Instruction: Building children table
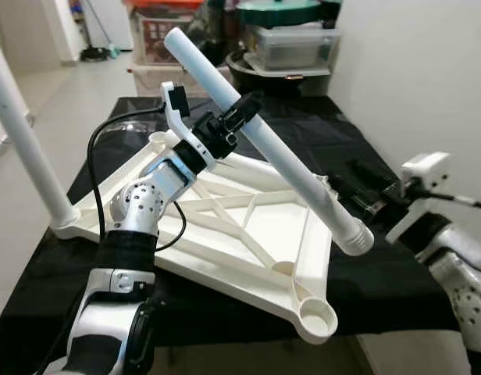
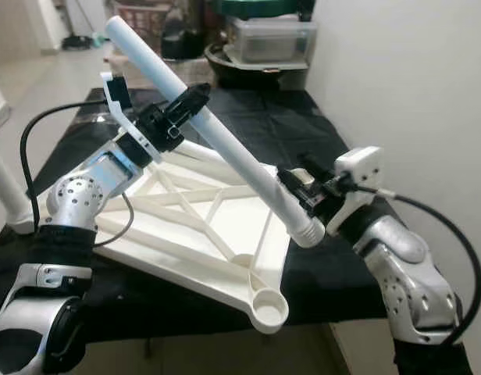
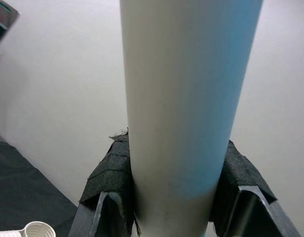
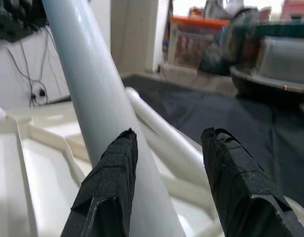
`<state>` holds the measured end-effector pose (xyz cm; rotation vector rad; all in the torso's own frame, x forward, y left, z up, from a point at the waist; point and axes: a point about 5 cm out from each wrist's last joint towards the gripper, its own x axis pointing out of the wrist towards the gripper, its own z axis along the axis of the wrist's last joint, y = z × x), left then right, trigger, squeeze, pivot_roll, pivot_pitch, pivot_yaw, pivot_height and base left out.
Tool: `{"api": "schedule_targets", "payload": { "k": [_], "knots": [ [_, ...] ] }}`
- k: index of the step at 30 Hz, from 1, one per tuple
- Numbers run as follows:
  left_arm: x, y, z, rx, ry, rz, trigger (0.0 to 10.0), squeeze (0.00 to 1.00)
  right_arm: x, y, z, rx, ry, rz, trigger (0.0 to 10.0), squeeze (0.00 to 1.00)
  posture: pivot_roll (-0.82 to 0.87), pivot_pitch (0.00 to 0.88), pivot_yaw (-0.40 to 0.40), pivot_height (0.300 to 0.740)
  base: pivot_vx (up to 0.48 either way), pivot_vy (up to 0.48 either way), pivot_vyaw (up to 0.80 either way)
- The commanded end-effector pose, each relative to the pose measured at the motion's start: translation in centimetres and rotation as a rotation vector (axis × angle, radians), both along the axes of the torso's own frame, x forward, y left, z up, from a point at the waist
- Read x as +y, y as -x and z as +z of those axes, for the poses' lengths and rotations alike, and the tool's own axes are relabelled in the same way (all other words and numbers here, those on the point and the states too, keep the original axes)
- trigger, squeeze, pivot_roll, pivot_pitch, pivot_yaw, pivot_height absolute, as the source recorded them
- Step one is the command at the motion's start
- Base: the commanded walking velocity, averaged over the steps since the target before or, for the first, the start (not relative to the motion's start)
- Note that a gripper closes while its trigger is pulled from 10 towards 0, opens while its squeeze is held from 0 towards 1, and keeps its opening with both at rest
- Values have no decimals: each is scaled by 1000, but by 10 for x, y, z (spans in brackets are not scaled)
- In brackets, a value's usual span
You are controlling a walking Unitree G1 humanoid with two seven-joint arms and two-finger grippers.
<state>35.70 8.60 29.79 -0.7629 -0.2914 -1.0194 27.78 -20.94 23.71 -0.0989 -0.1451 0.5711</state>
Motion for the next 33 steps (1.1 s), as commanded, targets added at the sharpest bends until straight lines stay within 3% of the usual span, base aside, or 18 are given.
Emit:
{"api": "schedule_targets", "payload": {
  "k": [1, 2, 5, 6, 11, 12, 16, 24, 31, 33],
  "knots": [
    [-2, -1, 1, -16, 2, -8, 10000, 0, 1, 0, -5, 47, 36, 1, 10000, 0, 61, 0, -40, 740, 0, 0, -563],
    [-4, -1, 3, -44, -29, -8, 10000, 0, 0, 0, -11, 124, 43, 14, 10000, 0, 62, 0, -38, 740, 0, 0, 0],
    [-5, -1, 3, -51, -34, -10, 10000, 0, -1, -2, -10, 140, 32, 6, 10000, 0, 63, 0, -38, 740, 0, 0, 0],
    [-6, -2, 4, -60, -39, -11, 10000, 0, -2, -2, -8, 152, 26, 22, 10000, 1000, 61, 0, -39, 740, 0, 0, 0],
    [-9, -2, 5, -75, -40, -16, 10000, 0, -2, -4, 0, 150, 61, 18, 10000, 1000, 61, 0, -40, 740, 0, 0, 0],
    [-10, -2, 5, -79, -42, -19, 10000, 0, -3, -6, 3, 155, 72, 4, 10000, 0, 61, 0, -40, 740, 0, 0, 0],
    [-14, -1, 4, -89, -52, -28, 10000, 0, -3, -9, 10, 172, 69, 3, 10000, 0, 60, 0, -41, 740, 0, 0, 0],
    [-23, -1, 3, -108, -78, -57, 10000, 0, 11, -2, 25, 237, 27, 141, 10000, 0, 57, 0, -38, 740, 0, 0, 0],
    [-28, -1, 4, -128, -100, -75, 10000, 0, 10, -3, 33, 256, -1, 167, 10000, 0, 55, 0, -36, 740, 0, 0, 0],
    [-31, -1, 5, -131, -100, -80, 10000, 0, 13, 2, 35, 274, 24, 233, 10000, 0, 53, 0, -36, 740, 0, 0, 0]
  ]
}}
